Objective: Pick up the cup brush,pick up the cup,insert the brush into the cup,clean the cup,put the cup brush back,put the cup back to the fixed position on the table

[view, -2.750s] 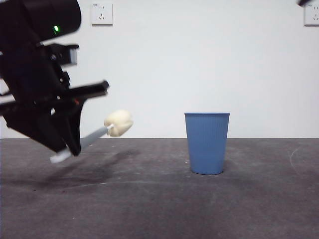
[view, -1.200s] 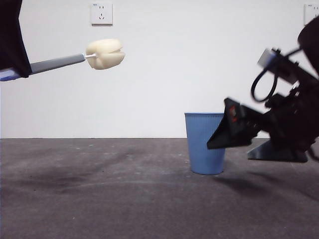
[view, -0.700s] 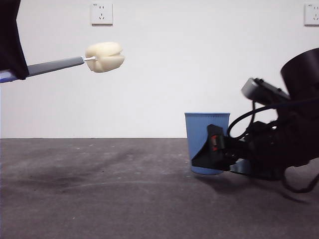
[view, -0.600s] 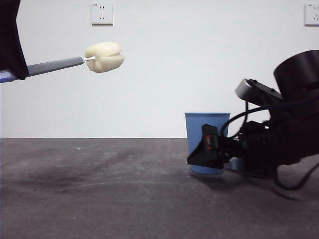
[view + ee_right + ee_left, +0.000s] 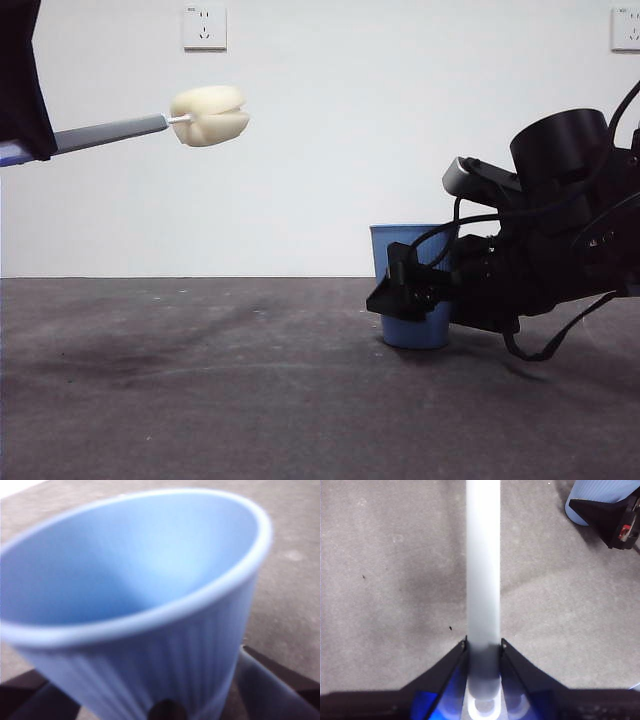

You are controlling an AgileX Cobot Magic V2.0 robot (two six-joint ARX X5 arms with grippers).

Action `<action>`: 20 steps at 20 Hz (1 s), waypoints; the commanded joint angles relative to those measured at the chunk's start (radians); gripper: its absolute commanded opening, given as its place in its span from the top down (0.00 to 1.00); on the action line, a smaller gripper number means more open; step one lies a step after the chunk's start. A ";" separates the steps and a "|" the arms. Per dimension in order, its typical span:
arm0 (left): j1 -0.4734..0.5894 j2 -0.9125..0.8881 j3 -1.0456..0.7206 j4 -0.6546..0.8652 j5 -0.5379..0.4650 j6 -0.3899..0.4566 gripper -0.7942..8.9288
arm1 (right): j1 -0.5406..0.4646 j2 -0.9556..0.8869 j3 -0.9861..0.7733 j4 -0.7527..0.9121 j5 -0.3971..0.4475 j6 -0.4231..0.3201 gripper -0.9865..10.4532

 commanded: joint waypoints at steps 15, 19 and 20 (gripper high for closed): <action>-0.001 -0.002 0.001 -0.029 0.006 0.135 0.93 | 0.030 -0.340 0.023 -0.542 0.051 -0.172 0.93; -0.001 -0.002 0.001 -0.048 0.075 0.232 0.93 | 0.053 -0.545 0.128 -0.975 0.085 -0.296 0.93; -0.001 -0.002 0.001 -0.064 0.085 0.253 0.93 | 0.061 -0.573 0.159 -1.064 0.110 -0.335 0.93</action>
